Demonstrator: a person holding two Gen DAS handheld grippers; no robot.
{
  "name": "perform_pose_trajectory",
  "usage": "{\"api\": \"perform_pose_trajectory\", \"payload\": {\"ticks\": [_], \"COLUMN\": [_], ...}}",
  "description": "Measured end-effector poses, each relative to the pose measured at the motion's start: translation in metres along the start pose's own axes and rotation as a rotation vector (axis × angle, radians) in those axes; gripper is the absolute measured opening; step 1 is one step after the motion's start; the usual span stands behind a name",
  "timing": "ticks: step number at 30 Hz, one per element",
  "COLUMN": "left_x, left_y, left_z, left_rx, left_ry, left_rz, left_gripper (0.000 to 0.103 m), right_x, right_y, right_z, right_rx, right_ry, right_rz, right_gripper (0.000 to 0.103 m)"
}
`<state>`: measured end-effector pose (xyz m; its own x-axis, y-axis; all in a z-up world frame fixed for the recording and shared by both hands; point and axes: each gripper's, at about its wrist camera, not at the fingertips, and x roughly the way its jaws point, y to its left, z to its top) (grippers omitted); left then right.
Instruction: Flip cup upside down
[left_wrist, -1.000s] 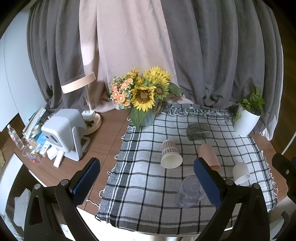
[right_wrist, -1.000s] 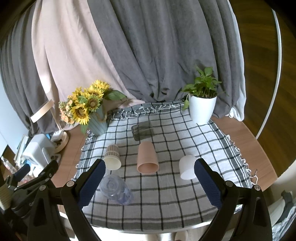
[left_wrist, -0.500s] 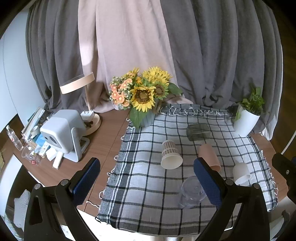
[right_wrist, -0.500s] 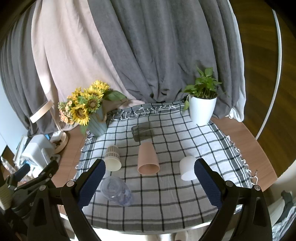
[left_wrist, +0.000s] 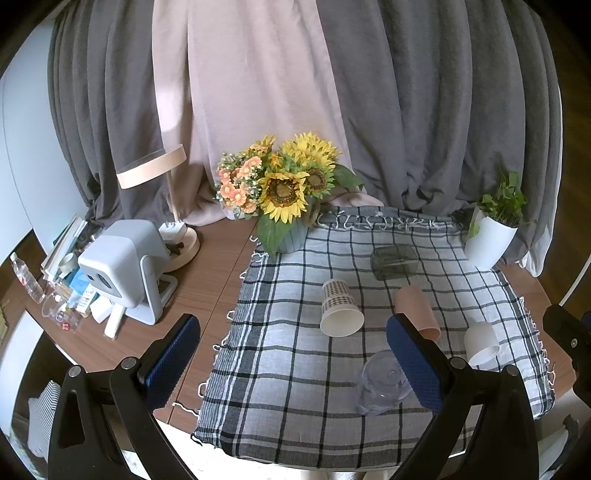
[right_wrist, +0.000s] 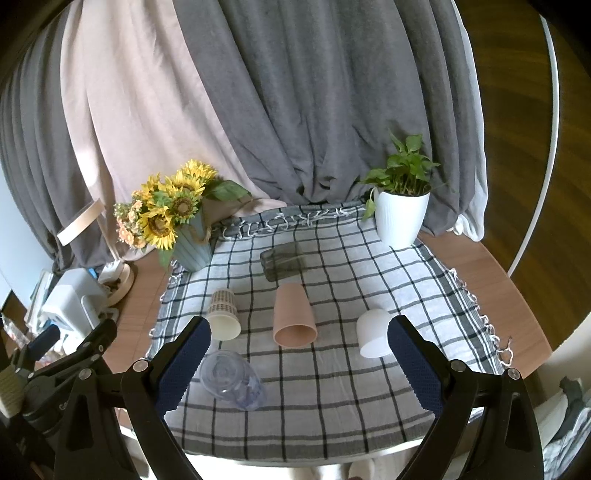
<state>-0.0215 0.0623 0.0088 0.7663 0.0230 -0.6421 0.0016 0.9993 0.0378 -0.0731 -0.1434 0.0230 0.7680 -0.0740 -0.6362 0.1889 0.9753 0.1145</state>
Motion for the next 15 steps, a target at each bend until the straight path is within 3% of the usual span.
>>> {"api": "perform_pose_trajectory", "payload": {"ticks": [15], "left_x": [0.0015], "left_y": [0.0006], "left_z": [0.0004], "left_rx": [0.000], "left_ry": [-0.002], "left_rz": [0.000], "left_gripper": [0.103], "right_x": [0.0005], "right_y": [0.0020], "right_z": [-0.0003], "right_rx": [-0.003], "right_ry": [0.000], "right_rz": [-0.001], "right_gripper": [0.097]}}
